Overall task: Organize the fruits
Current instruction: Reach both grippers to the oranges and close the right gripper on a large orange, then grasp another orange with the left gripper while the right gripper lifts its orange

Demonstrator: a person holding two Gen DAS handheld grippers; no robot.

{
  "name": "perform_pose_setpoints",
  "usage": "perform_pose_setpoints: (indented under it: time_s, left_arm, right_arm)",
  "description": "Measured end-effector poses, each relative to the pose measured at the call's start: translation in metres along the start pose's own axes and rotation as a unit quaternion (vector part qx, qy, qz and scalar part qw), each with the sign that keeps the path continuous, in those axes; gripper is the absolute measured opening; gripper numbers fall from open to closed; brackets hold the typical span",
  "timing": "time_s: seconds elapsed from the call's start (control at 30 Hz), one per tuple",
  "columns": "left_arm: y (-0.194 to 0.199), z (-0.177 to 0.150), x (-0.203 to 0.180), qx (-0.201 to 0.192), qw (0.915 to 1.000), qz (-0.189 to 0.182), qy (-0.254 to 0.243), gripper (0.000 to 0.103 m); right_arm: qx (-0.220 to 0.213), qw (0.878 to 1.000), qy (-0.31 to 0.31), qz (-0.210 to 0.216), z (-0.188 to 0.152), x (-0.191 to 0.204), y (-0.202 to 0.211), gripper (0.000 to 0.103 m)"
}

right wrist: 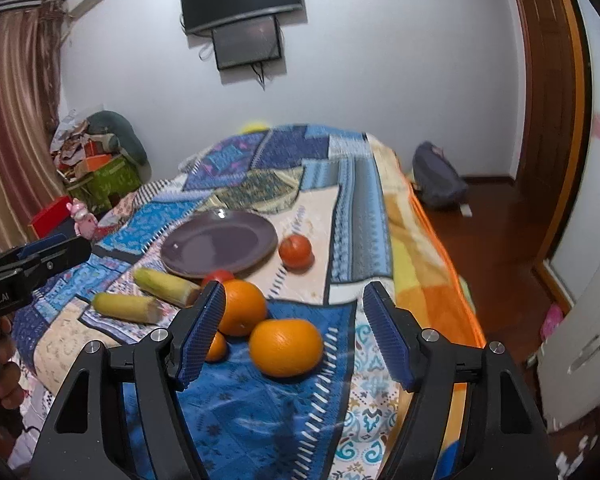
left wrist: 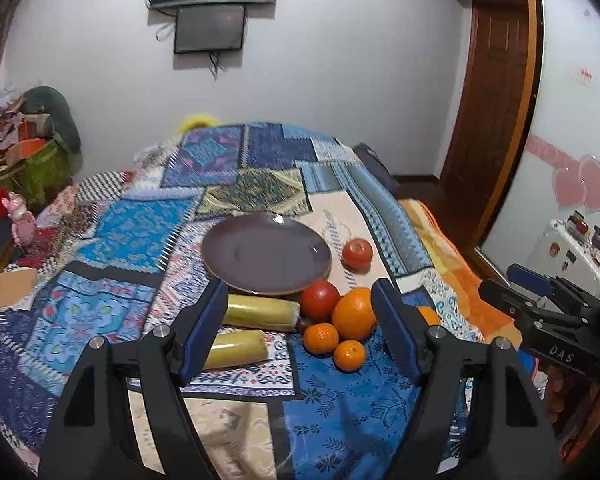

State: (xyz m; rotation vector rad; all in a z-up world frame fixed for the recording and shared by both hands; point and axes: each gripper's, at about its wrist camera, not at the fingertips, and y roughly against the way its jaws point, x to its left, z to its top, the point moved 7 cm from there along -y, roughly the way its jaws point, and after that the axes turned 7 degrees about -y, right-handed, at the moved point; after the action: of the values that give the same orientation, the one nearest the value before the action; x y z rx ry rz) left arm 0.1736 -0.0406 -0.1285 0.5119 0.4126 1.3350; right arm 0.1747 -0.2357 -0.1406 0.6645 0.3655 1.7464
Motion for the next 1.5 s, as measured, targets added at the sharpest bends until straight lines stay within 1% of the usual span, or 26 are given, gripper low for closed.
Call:
perform_pose_setpoints:
  time_s: [0.1,0.2,0.4,0.5,0.77,0.93,1.03,1.2,1.27,1.37,1.5]
  left_arm:
    - [-0.018,-0.005,-0.006,0.019,0.9998,0.001,-0.009,0.074]
    - [-0.032,-0.010,-0.011,0.030,0.9994,-0.004,-0.015,0.074]
    - [-0.070,-0.023,-0.022,0.085,0.9953,-0.041,-0.019,0.074]
    - [-0.083,-0.030,-0.029,0.104,0.9931,-0.043,-0.035,0.074]
    - [-0.099,-0.037,-0.035,0.122,0.9891,-0.056,-0.059,0.074]
    - [-0.109,-0.035,-0.037,0.135,0.9868,-0.072,-0.055,0.074]
    - [-0.118,-0.034,-0.041,0.143,0.9849,-0.082,-0.053,0.074]
    - [-0.133,-0.033,-0.054,0.159,0.9811,-0.097,-0.053,0.074]
    - [-0.138,-0.033,-0.057,0.164,0.9805,-0.093,-0.056,0.074]
    - [-0.146,-0.034,-0.057,0.171,0.9808,-0.078,-0.052,0.074]
    - [-0.152,-0.037,-0.060,0.181,0.9788,-0.086,-0.044,0.074]
  right_arm:
    - [0.021,1.000,-0.007,-0.002,-0.006,-0.005,-0.009,0.069]
    - [0.037,0.999,-0.011,0.004,-0.012,-0.009,-0.021,0.069]
    - [0.076,0.997,-0.011,0.014,-0.026,-0.006,-0.045,0.069]
    - [0.096,0.995,-0.011,0.021,-0.033,-0.004,-0.057,0.069]
    - [0.138,0.990,-0.006,0.032,-0.047,-0.001,-0.077,0.069]
    - [0.164,0.986,0.002,0.030,-0.056,0.003,-0.091,0.069]
    - [0.175,0.984,-0.003,0.033,-0.060,0.001,-0.095,0.068]
    - [0.177,0.983,-0.008,0.041,-0.060,-0.002,-0.091,0.068]
    - [0.177,0.983,-0.007,0.039,-0.059,-0.004,-0.089,0.068]
    - [0.176,0.984,-0.014,0.033,-0.055,-0.011,-0.086,0.067]
    - [0.167,0.986,-0.025,0.015,-0.049,-0.025,-0.080,0.067]
